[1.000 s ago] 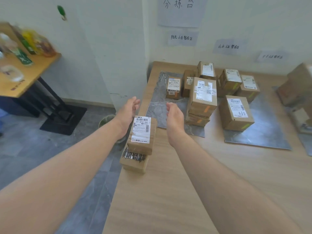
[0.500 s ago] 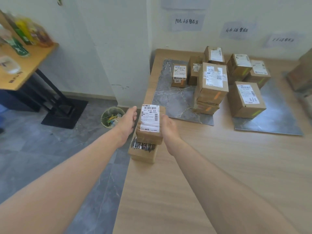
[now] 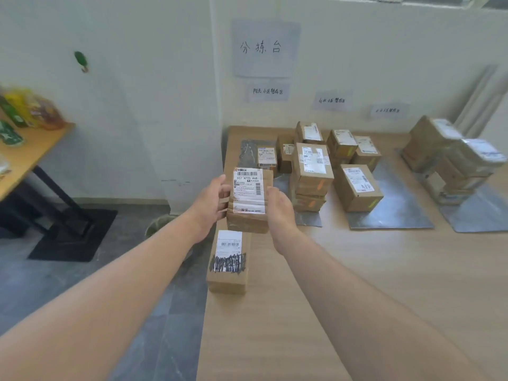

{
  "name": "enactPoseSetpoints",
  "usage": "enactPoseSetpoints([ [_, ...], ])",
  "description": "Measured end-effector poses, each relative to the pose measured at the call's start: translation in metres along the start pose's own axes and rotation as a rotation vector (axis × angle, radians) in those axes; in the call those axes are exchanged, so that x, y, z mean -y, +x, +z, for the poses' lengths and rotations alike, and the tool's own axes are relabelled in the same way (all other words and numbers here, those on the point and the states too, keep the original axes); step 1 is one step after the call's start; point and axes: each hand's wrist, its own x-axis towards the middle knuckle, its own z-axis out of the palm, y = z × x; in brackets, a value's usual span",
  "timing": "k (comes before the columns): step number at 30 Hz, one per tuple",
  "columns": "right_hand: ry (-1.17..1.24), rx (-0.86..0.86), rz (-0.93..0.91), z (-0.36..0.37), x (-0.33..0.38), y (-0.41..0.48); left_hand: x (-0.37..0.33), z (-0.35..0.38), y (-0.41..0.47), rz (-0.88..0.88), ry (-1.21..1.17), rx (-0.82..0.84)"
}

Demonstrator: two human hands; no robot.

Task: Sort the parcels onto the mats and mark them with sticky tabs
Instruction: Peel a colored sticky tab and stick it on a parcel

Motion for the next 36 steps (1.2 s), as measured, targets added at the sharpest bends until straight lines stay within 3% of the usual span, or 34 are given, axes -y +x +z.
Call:
enactPoseSetpoints([
  [7, 0.025, -0.089, -0.143, -0.05, 0.059, -0.055, -0.056, 0.039, -0.054, 0.154, 0.023, 0.11],
  [15, 0.059, -0.117, -0.299, -0.134, 0.101, -0.107, -0.099, 0.11, -0.13, 0.281, -0.023, 0.125],
  [27, 0.097, -0.077, -0.472, -0.32, 0.094, -0.143, -0.071, 0.266, -0.218, 0.372, -0.094, 0.059],
  [36, 0.151, -0.013, -0.469, -0.385, 0.076, -0.151, -0.052, 0.33, -0.245, 0.368, -0.059, 0.043],
])
